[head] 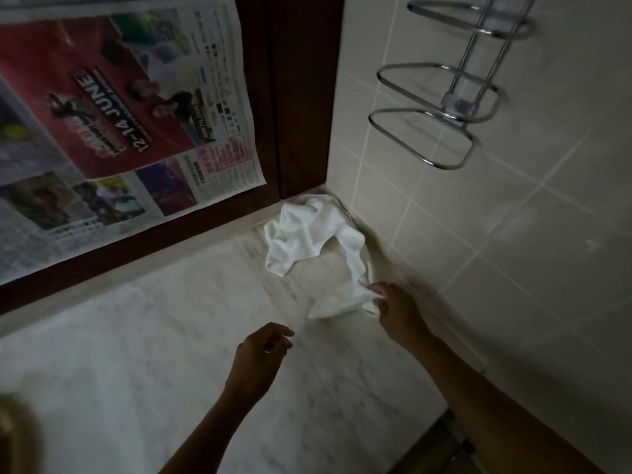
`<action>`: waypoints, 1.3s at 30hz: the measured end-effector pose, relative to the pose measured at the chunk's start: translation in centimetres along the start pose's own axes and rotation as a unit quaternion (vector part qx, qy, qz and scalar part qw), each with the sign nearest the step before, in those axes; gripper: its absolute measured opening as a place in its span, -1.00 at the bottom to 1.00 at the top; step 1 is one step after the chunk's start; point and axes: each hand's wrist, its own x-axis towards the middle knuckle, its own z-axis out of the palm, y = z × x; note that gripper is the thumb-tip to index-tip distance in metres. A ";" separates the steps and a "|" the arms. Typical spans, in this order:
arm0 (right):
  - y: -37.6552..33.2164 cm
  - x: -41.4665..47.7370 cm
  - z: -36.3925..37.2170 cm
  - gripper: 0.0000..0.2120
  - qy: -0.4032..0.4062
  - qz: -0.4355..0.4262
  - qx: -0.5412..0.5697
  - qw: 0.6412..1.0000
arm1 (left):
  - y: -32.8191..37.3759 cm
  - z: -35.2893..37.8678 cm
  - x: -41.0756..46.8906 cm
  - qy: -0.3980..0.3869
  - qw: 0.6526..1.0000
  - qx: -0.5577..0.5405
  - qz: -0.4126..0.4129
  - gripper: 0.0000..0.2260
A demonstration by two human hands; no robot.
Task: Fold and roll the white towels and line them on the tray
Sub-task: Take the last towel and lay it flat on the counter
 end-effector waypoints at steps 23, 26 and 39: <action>-5.8 -20.4 -8.2 -0.69 -0.367 -0.165 0.127 0.906 | 5.7 4.5 -9.0 0.107 0.953 -0.203 -0.196 -0.86; -5.4 -19.4 -8.5 -0.66 -0.323 -0.165 0.122 0.924 | 7.6 2.7 -12.8 0.138 0.969 -0.164 -0.123 -0.83; -17.5 -19.8 -4.3 -0.67 -0.442 -0.350 -0.005 0.826 | 11.4 -5.4 -27.8 0.021 0.992 0.122 -0.022 -0.89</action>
